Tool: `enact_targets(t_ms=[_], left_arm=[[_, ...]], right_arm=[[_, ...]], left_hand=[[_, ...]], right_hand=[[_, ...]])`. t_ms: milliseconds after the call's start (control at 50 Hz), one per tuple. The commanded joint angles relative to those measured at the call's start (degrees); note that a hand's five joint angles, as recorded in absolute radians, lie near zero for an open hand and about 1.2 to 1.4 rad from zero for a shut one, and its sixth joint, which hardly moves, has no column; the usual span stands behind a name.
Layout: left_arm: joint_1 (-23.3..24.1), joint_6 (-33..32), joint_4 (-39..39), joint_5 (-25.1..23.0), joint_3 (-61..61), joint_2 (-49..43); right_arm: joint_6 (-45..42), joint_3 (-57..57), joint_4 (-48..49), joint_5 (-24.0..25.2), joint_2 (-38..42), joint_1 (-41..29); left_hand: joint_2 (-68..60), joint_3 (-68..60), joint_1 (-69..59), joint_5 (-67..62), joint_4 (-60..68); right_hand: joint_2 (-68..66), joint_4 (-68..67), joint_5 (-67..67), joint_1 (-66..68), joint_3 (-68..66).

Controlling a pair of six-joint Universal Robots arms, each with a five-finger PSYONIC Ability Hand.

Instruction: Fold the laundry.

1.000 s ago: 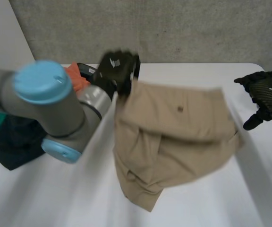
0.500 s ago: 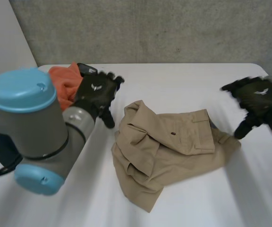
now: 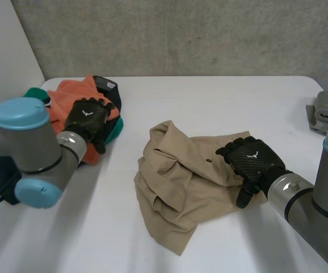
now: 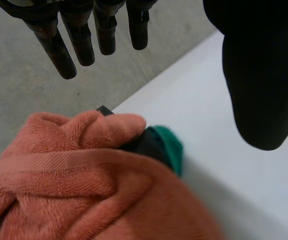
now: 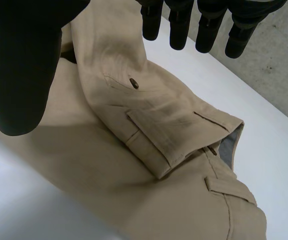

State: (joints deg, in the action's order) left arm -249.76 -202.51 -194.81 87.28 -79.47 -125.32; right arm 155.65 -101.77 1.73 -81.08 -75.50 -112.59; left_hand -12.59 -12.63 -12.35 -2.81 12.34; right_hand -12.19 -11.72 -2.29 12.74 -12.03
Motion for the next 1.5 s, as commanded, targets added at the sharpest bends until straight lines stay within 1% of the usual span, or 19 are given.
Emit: enact_targets(t_ms=[20,140,320,340,420,440,520,640,700,780,1000,1160,1180,1220,1240,1280,1320,1480,1500], left_arm=[[-1.3,-11.8,3.9,-1.4,13.2,-11.8],[-2.2,-14.2,3.7,-1.7,19.1,-16.2],[-3.5,-17.5,3.7,-1.8,24.9,-21.5],[-3.6,-18.2,3.7,-1.8,25.2,-21.9],[-4.7,-20.7,3.6,-1.5,27.4,-23.6],[-5.0,-21.3,3.3,-1.5,28.1,-24.4],[-5.7,-22.0,0.8,-0.9,29.8,-26.6],[-8.1,-24.2,-2.2,3.1,31.9,-27.5],[-10.0,-25.9,-4.6,6.8,33.9,-27.4],[-12.2,-26.6,-7.3,9.7,36.2,-27.5],[-17.3,-30.1,-7.7,9.8,39.0,-30.7],[-16.2,-28.5,-7.7,9.2,33.3,-28.1],[-15.9,-27.9,-7.7,9.1,32.5,-26.9],[-15.2,-26.7,-7.7,9.0,30.8,-24.4],[-14.6,-25.3,-7.6,9.0,29.0,-21.9],[-14.0,-23.7,-7.6,8.6,26.8,-19.5],[-12.7,-21.2,-7.3,7.6,23.6,-15.4],[-7.7,-12.9,-2.7,2.7,12.5,-2.3],[-6.4,-11.3,-0.5,2.3,10.0,0.7]], right_arm=[[0.0,-0.4,-0.1,-0.9,0.0,0.8],[0.0,-0.8,-0.1,-0.9,0.0,1.3],[0.0,-1.2,1.2,-1.1,0.1,1.8],[0.0,-1.2,1.3,-1.1,0.1,1.8],[-0.1,-1.2,1.4,-1.1,0.5,1.8],[-0.1,-1.2,1.4,-1.1,0.7,1.9],[-0.1,-1.1,1.4,-1.2,1.4,1.9],[-0.1,-1.2,1.3,-1.9,1.4,2.0],[-0.1,-1.3,1.3,-2.5,1.4,2.0],[-0.1,-1.2,1.3,-2.6,1.3,2.0],[-0.1,-1.1,1.3,-2.5,1.3,2.0],[-0.1,-1.0,1.4,-2.5,0.7,2.1],[0.0,-0.9,1.5,-2.5,0.6,2.1],[0.0,-0.9,1.8,-2.5,0.4,2.1],[0.0,-1.0,1.8,-2.5,0.2,2.1],[0.0,-1.0,1.9,-2.5,-0.4,2.1],[0.1,-1.0,1.9,-2.5,-1.2,2.1],[0.0,0.3,1.5,-2.1,-4.5,2.1],[0.0,0.6,1.2,-2.2,-4.7,2.1]], left_hand=[[-3.0,-3.0,-3.2,-2.8,3.3],[-4.9,-4.8,-5.1,-4.6,5.1],[-14.8,-14.7,-15.0,-14.5,15.0],[-17.4,-17.4,-17.7,-17.2,17.7],[-39.8,-39.8,-40.0,-39.6,40.0],[-50.3,-50.3,-50.6,-50.1,50.6],[-67.4,-67.3,-67.6,-67.2,67.6],[-67.4,-67.4,-67.6,-67.2,67.7],[-67.4,-67.4,-67.6,-67.2,67.7],[-67.4,-67.4,-67.6,-67.2,67.7],[-67.4,-67.4,-67.6,-67.2,67.7],[-67.4,-67.4,-67.6,-67.2,67.7],[-61.1,-61.1,-61.3,-60.9,61.4],[-39.5,-39.4,-39.7,-39.2,39.7],[-16.5,-16.5,-16.8,-16.3,16.8],[-3.6,-3.5,-3.8,-3.3,3.8],[1.0,1.0,0.8,1.2,-0.8],[1.5,1.6,1.3,1.8,-1.3],[1.5,1.6,1.3,1.8,-1.3]], right_hand=[[2.2,1.7,2.3,-2.7,2.0],[2.2,1.7,2.3,-2.7,2.0],[2.2,1.7,2.3,-2.7,2.0],[2.2,1.7,2.3,-2.7,2.0],[2.2,1.7,2.3,-2.7,2.0],[2.2,1.7,2.3,-2.7,2.0],[2.2,1.7,2.3,-2.7,2.0],[2.2,1.7,2.3,-2.7,2.0],[2.2,1.7,2.3,-2.7,2.0],[2.2,1.7,2.3,-2.7,2.0],[2.2,1.7,2.3,-2.7,2.0],[2.2,1.7,2.3,-2.7,2.0],[2.2,1.7,2.3,-2.7,2.0],[2.2,1.7,2.3,-2.7,2.0],[2.2,1.7,2.3,-2.7,2.0],[2.2,1.7,2.3,-2.7,2.0],[2.2,1.7,2.3,-2.7,2.0],[2.2,1.7,2.3,-2.7,2.0],[2.2,1.7,2.3,-2.7,2.0]])
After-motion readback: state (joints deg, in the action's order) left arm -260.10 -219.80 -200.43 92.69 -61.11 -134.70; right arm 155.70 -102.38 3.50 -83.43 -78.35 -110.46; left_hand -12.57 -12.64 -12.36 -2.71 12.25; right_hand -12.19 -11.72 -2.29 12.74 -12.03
